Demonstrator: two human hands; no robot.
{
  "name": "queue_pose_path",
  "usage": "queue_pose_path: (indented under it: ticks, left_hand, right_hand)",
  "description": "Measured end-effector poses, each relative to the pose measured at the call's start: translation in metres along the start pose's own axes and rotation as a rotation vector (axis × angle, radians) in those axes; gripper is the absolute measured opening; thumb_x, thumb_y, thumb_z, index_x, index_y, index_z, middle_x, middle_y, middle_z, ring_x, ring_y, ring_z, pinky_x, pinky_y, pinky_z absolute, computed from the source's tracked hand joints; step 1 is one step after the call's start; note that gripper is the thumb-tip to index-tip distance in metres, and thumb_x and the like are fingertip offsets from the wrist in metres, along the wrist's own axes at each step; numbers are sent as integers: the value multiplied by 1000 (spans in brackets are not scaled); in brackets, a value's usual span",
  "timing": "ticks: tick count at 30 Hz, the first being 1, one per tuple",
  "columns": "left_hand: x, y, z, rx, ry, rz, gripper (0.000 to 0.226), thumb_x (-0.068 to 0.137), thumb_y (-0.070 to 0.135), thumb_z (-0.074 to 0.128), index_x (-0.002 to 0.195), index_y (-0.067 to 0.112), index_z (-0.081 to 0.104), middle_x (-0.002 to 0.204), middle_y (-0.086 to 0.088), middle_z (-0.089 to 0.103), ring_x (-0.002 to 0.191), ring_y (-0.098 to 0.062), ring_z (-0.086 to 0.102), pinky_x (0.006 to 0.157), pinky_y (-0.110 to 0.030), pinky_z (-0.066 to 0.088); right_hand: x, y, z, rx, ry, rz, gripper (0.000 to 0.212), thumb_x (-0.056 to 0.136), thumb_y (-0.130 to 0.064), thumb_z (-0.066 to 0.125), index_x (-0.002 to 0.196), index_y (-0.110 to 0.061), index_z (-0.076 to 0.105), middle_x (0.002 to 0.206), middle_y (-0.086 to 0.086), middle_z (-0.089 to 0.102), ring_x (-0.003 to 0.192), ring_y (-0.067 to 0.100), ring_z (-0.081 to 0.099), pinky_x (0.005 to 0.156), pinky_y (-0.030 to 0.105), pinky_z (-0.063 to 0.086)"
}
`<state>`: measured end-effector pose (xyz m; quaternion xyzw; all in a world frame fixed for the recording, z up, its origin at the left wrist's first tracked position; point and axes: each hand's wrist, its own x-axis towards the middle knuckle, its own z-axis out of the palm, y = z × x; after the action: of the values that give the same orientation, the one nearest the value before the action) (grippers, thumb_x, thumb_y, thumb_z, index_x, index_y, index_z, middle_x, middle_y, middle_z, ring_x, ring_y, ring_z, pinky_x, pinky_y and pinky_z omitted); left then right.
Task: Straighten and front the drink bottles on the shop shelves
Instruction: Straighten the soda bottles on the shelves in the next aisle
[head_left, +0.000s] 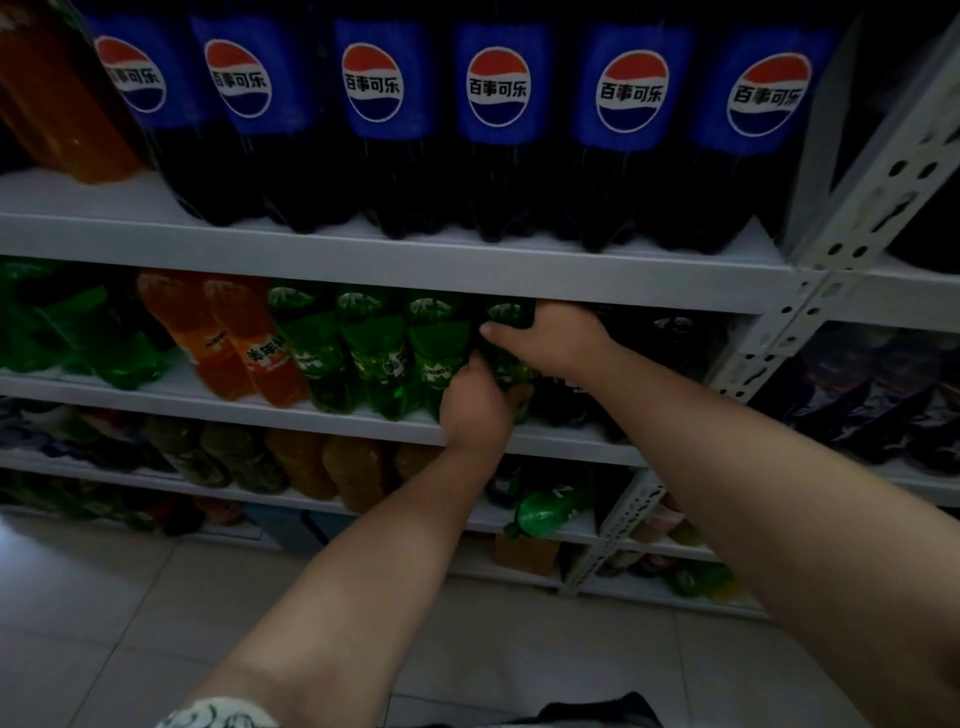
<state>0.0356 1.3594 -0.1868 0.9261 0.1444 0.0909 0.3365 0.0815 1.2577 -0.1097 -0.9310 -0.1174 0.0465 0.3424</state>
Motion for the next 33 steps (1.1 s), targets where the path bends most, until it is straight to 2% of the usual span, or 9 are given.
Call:
queue_pose_path:
  ticks: [2,4,9,13,19,23,26,29,33]
  left_hand:
    - [2,-4,-5,115,7,36,52,77,48,73,103,7,57,94,-14,67,85,-32,65,62,-31,43]
    - [1,-7,-8,208,21,69,48,78,53,70,89,8,61,85,-13,67,78,-31,66,57,-31,43]
    - [-17,-14,-2,123,82,106,35,89,40,63,99,7,60,87,-15,67,78,-32,65,56,-29,38]
    - [-25,-8,5,-58,27,30,68,79,46,71,130,9,47,113,-12,63,100,-29,62,74,-35,49]
    - [-13,-10,5,12,7,2,53,81,44,71,118,10,52,107,-11,64,96,-30,63,71,-34,47]
    - [-10,-18,2,85,38,86,38,88,33,65,117,11,55,99,-12,67,87,-30,64,65,-34,47]
    - [-12,-24,1,11,129,84,25,91,24,57,111,9,58,94,-14,68,84,-33,65,64,-36,49]
    - [-14,-23,3,-34,120,96,41,85,34,64,119,12,56,101,-12,67,88,-31,65,68,-35,49]
    - [-14,-16,8,-32,96,85,67,79,48,70,132,13,48,112,-11,65,96,-30,64,73,-36,50]
  right_hand:
    - [1,1,-2,48,-16,50,26,78,-49,63,80,-22,64,74,-8,62,72,12,60,51,18,41]
    - [1,0,-4,75,-38,65,26,78,-49,64,72,-24,60,70,-3,62,67,14,61,45,18,40]
    - [0,-2,-1,-1,-15,19,45,76,-69,60,96,-29,59,76,-12,54,66,6,52,47,17,35]
    - [1,-6,5,-107,44,-15,73,75,-76,51,126,-24,52,100,-1,58,92,16,55,67,22,41]
    - [0,-4,-3,29,-41,92,40,74,-59,62,83,-20,66,75,0,68,69,15,67,57,27,56]
    - [-2,-4,-5,-84,22,84,52,70,-76,58,70,-25,56,59,-4,61,48,8,58,35,15,37]
    - [0,-2,3,-177,79,27,65,71,-81,49,95,-20,58,76,-3,59,68,10,56,49,19,41]
    - [0,-2,6,-184,118,-26,76,76,-77,47,127,-20,51,106,4,62,94,20,59,68,23,44]
    - [0,-4,6,-52,77,2,62,81,-69,52,122,-23,54,92,-1,60,82,16,58,55,19,39]
